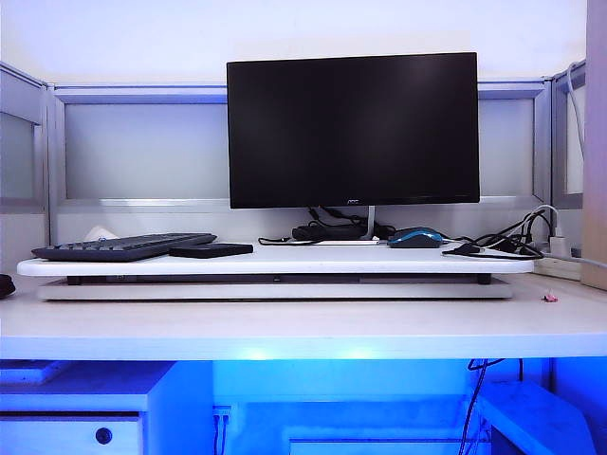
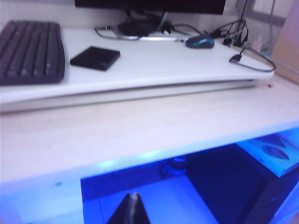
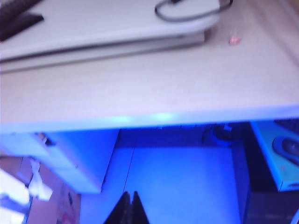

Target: Unplug the data cable of the portable hard drive.

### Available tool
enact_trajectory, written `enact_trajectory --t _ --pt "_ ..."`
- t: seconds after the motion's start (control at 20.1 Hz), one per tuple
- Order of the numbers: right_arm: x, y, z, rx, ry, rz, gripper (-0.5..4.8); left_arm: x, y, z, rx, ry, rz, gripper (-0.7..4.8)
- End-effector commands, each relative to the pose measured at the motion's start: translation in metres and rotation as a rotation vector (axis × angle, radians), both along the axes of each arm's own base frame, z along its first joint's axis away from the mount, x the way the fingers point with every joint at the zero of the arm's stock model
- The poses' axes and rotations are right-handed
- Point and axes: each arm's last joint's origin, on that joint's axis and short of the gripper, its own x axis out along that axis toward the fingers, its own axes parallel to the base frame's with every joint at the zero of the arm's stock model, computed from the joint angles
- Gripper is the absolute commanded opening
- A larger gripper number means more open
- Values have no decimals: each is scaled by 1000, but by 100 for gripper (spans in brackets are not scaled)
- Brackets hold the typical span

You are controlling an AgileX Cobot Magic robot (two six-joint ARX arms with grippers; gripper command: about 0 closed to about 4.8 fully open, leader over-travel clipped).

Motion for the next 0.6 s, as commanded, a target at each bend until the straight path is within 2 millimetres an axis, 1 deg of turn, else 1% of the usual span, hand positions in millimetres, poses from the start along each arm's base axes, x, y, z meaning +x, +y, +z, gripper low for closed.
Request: enact_trajectory --t 0.05,0.25,0.35,0.45,0.6 --pt "1 0 -4 -1 51 7 -8 0 0 0 5 -1 -3 -5" --pt "1 0 -4 -1 46 6 -8 0 0 1 -29 2 -13 -4" --pt "1 0 3 -44 -46 16 -9 0 0 1 -45 9 -12 -4" --pt "-2 0 11 -42 -142 16 -8 0 0 0 -47 27 -14 -4" --pt "-5 0 13 -38 -171 19 -8 -1 -1 -5 -48 75 -26 -4"
